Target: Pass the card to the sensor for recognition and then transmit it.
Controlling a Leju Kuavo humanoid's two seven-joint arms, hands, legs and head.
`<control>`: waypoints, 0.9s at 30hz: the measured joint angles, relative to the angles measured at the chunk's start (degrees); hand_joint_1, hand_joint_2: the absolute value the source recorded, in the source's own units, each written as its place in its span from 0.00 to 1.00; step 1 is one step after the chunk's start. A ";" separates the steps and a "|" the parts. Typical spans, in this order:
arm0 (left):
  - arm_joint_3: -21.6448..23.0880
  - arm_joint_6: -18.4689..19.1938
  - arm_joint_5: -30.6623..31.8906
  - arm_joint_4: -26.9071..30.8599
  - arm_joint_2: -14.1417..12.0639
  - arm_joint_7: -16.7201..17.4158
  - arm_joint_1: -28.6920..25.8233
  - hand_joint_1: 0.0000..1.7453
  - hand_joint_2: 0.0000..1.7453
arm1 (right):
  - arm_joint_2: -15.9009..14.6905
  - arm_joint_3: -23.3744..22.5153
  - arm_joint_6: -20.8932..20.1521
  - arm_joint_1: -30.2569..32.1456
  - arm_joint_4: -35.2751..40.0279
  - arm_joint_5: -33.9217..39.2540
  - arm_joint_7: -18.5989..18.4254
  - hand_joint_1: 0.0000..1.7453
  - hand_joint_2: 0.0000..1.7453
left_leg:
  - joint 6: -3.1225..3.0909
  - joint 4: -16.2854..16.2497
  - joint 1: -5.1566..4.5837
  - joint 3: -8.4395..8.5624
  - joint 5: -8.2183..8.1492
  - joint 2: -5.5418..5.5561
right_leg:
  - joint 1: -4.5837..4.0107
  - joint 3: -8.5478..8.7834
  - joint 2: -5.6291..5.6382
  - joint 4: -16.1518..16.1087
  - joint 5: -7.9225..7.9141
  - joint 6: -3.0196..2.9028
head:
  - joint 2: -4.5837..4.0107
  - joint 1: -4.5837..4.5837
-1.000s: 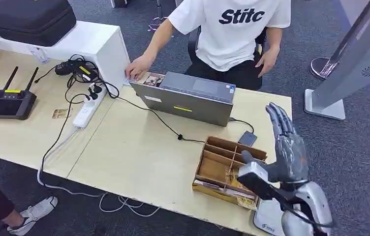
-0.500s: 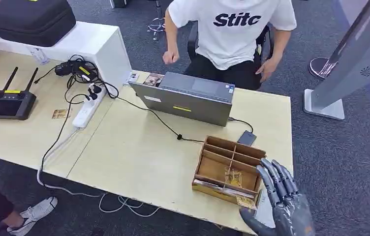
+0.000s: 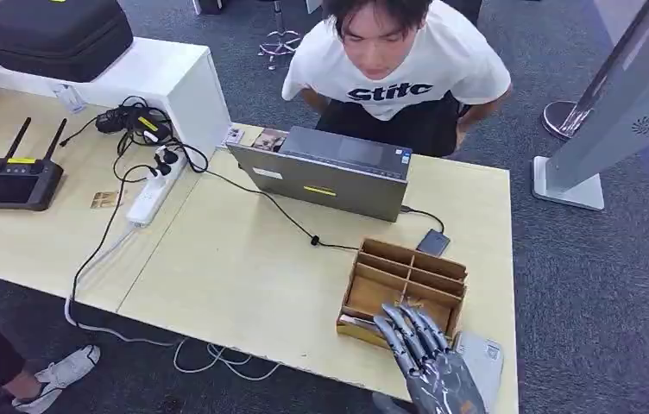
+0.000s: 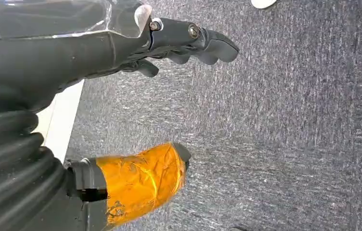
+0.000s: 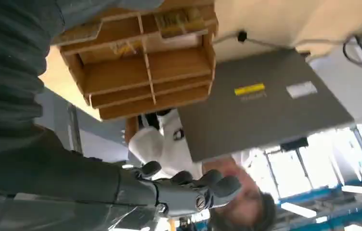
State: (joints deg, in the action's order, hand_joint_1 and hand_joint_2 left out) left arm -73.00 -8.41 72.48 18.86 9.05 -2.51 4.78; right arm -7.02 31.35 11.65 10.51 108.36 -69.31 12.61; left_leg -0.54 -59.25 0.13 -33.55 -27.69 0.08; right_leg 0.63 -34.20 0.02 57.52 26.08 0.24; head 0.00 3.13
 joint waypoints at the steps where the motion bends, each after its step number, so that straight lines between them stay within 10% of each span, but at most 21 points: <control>1: 0.00 0.00 0.00 0.00 -0.04 0.00 0.03 0.00 1.00 | -0.04 0.45 0.04 -0.21 -0.73 -0.39 -0.65 0.00 1.00 | 0.00 0.00 0.01 0.00 0.00 0.00 | -0.01 0.00 0.00 0.00 0.00 0.00 | 0.00 -0.02; 27: -0.31 -0.31 -0.52 0.00 -0.59 0.24 0.10 0.00 1.00 | -1.33 0.89 0.35 -2.82 -8.26 -12.28 -13.20 0.00 1.00 | 0.00 0.00 0.00 0.00 0.00 0.00 | 0.00 0.00 0.00 0.00 0.00 0.00 | 0.00 -0.02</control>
State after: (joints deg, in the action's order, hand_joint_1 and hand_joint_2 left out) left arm -73.31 -8.72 71.95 18.86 8.46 -2.27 4.88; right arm -8.35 32.24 12.00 7.68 100.10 -81.59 -0.59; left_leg -0.54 -59.25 0.13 -33.55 -27.69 0.08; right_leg 0.63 -34.20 0.02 57.52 26.07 0.24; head 0.00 3.10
